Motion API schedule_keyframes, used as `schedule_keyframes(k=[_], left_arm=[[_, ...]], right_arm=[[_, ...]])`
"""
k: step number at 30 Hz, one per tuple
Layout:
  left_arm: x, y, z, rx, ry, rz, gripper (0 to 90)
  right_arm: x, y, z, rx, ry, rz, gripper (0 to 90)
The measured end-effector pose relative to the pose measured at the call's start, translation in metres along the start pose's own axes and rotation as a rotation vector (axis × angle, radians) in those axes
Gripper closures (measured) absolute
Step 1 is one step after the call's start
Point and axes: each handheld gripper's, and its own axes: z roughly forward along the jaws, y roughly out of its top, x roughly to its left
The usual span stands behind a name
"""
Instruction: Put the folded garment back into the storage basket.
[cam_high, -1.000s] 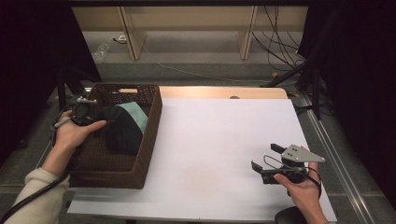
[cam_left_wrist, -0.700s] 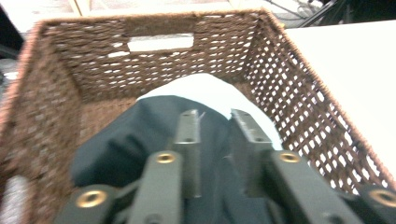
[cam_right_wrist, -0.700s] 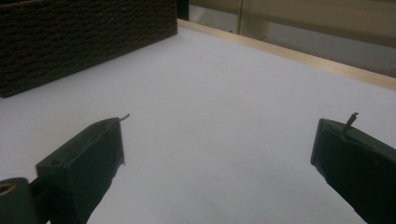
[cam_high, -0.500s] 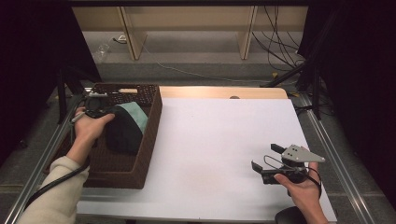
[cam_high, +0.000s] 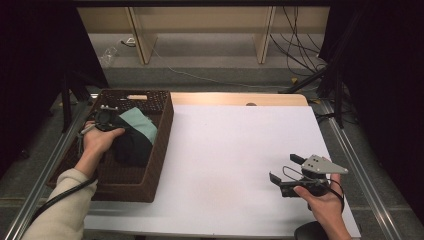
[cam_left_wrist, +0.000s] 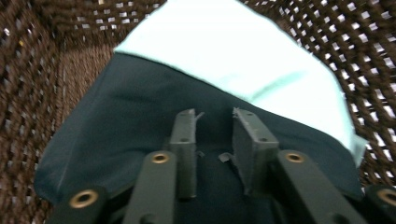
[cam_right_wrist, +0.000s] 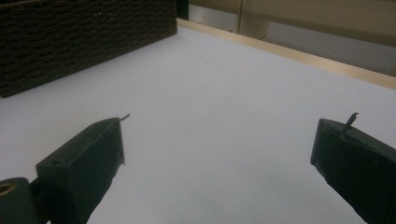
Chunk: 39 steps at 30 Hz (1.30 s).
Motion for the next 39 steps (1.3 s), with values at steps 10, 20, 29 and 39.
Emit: schedule_keyframes(k=[10, 20, 29, 39], left_arm=[[-0.009, 0.001, -0.041, -0.148, -0.117, 0.020, 35.5], [-0.025, -0.005, -0.067, -0.241, -0.264, 0.001, 14.6], [-0.055, -0.014, -0.089, -0.340, -0.392, 0.084, 8.7], [-0.079, -0.033, -0.097, -0.398, -0.439, 0.128, 10.5]], right_arm=[[0.000, 0.000, 0.000, -0.001, -0.002, -0.002, 3.4], [0.000, 0.000, 0.000, -0.004, -0.004, -0.002, 3.4], [0.000, 0.000, 0.000, -0.004, -0.002, -0.003, 3.4], [0.000, 0.000, 0.000, -0.005, -0.001, -0.003, 3.4]])
